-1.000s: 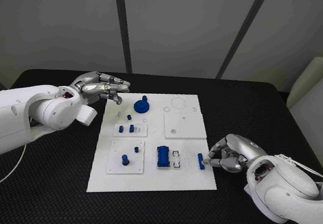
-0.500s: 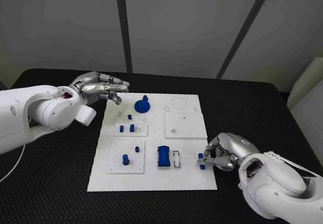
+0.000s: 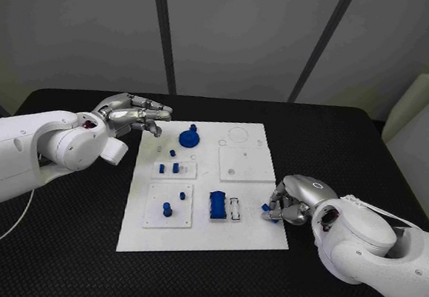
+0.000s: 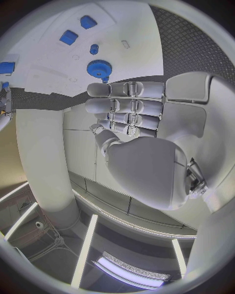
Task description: Assemble the parts on the task board
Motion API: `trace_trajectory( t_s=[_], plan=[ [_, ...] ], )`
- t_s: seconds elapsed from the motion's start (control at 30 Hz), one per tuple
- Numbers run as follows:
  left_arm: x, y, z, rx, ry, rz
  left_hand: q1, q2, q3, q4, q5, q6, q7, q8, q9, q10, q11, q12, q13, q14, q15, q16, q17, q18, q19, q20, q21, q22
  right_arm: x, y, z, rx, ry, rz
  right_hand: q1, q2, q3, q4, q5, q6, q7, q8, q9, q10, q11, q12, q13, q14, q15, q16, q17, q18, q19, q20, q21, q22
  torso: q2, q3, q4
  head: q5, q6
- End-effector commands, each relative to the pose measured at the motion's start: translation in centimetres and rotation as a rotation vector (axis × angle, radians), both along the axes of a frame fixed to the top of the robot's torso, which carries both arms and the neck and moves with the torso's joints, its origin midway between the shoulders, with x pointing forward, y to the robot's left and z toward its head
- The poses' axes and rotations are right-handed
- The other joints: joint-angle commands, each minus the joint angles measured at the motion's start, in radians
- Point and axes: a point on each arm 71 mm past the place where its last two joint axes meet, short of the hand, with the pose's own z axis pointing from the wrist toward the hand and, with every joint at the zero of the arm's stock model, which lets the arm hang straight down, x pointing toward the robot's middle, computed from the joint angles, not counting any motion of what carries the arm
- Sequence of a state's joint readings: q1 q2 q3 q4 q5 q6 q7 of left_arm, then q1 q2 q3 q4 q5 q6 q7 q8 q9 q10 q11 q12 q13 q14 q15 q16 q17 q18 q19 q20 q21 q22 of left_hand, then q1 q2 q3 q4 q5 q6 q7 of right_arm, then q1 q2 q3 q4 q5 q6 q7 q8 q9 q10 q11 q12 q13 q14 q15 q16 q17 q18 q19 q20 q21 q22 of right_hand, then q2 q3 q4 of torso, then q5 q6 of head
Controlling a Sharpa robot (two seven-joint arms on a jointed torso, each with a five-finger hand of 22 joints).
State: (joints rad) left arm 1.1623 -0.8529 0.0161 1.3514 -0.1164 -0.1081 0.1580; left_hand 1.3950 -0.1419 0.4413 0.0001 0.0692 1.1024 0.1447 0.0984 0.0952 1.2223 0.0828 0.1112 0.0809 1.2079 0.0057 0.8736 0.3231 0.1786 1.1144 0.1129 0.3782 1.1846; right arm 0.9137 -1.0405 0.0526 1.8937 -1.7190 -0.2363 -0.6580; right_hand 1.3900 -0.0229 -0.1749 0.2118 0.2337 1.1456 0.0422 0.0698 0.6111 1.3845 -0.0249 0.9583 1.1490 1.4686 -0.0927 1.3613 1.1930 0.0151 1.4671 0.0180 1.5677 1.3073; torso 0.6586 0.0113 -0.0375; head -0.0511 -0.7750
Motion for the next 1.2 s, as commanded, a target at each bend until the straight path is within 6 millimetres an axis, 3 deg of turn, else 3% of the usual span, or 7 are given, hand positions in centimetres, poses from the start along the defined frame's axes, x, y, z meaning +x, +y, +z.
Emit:
trace_trajectory(
  t_s=[0.03, 0.17, 0.37, 0.47, 0.63, 0.83, 1.2],
  plan=[
    [0.0, -0.1, 0.1, -0.007, 0.003, -0.013, -0.003, 0.001, -0.002, 0.000, -0.003, -0.004, 0.005, -0.005, 0.001, -0.004, 0.001, -0.006, 0.001, -0.007, 0.001, -0.004, -0.002, 0.003, -0.006, 0.001, -0.006, -0.001, -0.3, 0.0, -0.9, -0.103, 0.044, 0.018, 0.022, 0.004, 0.001, -0.011, 0.015, 0.006, -0.001, -0.004, -0.008, 0.002, -0.008, -0.003, -0.001, 0.033, -0.005, 0.004, 0.001, -0.015, 0.104, -0.003, 0.003, 0.264, 0.000, 0.0000, -0.0002, 0.000, -0.002],
    [-0.1, 0.0, 0.1, -0.007, 0.005, -0.013, -0.003, 0.001, -0.002, 0.000, -0.003, -0.004, 0.005, -0.005, 0.001, -0.004, 0.001, -0.006, 0.001, -0.007, 0.001, -0.004, -0.002, 0.003, -0.006, 0.001, -0.006, -0.001, -0.4, 0.3, -0.9, -0.116, 0.046, 0.026, 0.038, 0.010, -0.001, -0.021, 0.047, 0.009, -0.001, -0.005, -0.013, 0.000, -0.008, -0.007, -0.002, 0.034, -0.006, 0.004, 0.003, -0.015, 0.104, -0.004, 0.003, 0.264, 0.000, -0.0006, 0.0010, 0.001, -0.004],
    [-0.1, 0.0, 0.1, -0.006, 0.006, -0.013, -0.003, 0.001, -0.002, 0.000, -0.003, -0.004, 0.005, -0.005, 0.001, -0.004, 0.001, -0.006, 0.001, -0.007, 0.001, -0.004, -0.002, 0.003, -0.006, 0.001, -0.006, -0.001, -0.4, 0.5, -0.6, -0.081, 0.011, 0.014, 0.067, 0.036, 0.009, -0.032, 0.146, 0.017, -0.007, -0.005, -0.023, 0.003, -0.014, -0.005, 0.000, 0.034, -0.009, 0.006, 0.008, -0.015, 0.104, -0.008, 0.003, 0.264, -0.001, -0.0001, -0.0008, 0.004, -0.003],
    [-0.1, 0.0, 0.1, -0.006, 0.007, -0.014, -0.003, 0.001, -0.002, 0.000, -0.003, -0.004, 0.005, -0.005, 0.001, -0.004, 0.001, -0.006, 0.001, -0.007, 0.001, -0.004, -0.002, 0.003, -0.006, 0.001, -0.006, -0.001, -0.5, 0.6, -0.4, 0.000, 0.008, -0.024, 0.073, 0.046, 0.012, -0.031, 0.204, 0.015, -0.007, -0.006, -0.030, 0.004, -0.014, -0.004, 0.001, 0.035, -0.010, 0.008, 0.012, -0.015, 0.104, -0.009, 0.003, 0.264, -0.001, 0.0005, -0.0015, 0.006, -0.003],
    [-0.1, 0.0, 0.0, -0.006, 0.009, -0.017, -0.002, 0.001, -0.001, -0.001, -0.002, -0.004, 0.005, -0.006, 0.001, -0.004, 0.001, -0.006, 0.001, -0.007, 0.001, -0.004, -0.002, 0.003, -0.006, 0.001, -0.006, -0.001, -1.1, 0.5, 0.0, 0.209, 0.052, -0.108, 0.096, 0.063, 0.029, -0.041, 0.256, 0.010, -0.008, -0.006, -0.037, 0.004, -0.014, -0.004, 0.003, 0.037, -0.011, 0.013, 0.022, -0.015, 0.104, -0.010, 0.003, 0.264, -0.001, -0.0009, -0.0004, 0.006, -0.002],
    [-0.2, -0.1, 0.0, -0.007, 0.013, -0.024, -0.002, 0.000, -0.001, -0.001, -0.002, -0.004, 0.005, -0.006, 0.001, -0.005, 0.001, -0.006, 0.001, -0.007, 0.001, -0.004, -0.002, 0.003, -0.006, 0.001, -0.006, -0.001, -1.5, 1.3, 0.4, 0.340, 0.072, -0.144, 0.086, 0.066, 0.028, -0.035, 0.261, 0.011, -0.007, -0.005, -0.039, 0.008, -0.013, 0.001, 0.006, 0.038, -0.010, 0.016, 0.028, -0.015, 0.104, -0.009, 0.003, 0.264, 0.000, -0.0020, 0.0028, 0.006, -0.004],
    [-0.2, -0.2, 0.0, -0.008, 0.020, -0.033, -0.003, 0.001, -0.002, -0.001, -0.002, -0.004, 0.006, -0.006, 0.002, -0.005, 0.002, -0.006, 0.002, -0.008, 0.001, -0.004, -0.002, 0.003, -0.006, 0.001, -0.007, -0.002, -1.2, 3.1, 0.2, 0.409, 0.098, -0.154, 0.058, 0.065, 0.016, -0.016, 0.240, 0.016, -0.008, -0.004, -0.042, 0.016, -0.014, 0.014, 0.015, 0.039, -0.010, 0.019, 0.034, -0.015, 0.104, -0.009, 0.003, 0.264, 0.001, -0.0012, 0.0007, 0.014, -0.004]
  ],
)
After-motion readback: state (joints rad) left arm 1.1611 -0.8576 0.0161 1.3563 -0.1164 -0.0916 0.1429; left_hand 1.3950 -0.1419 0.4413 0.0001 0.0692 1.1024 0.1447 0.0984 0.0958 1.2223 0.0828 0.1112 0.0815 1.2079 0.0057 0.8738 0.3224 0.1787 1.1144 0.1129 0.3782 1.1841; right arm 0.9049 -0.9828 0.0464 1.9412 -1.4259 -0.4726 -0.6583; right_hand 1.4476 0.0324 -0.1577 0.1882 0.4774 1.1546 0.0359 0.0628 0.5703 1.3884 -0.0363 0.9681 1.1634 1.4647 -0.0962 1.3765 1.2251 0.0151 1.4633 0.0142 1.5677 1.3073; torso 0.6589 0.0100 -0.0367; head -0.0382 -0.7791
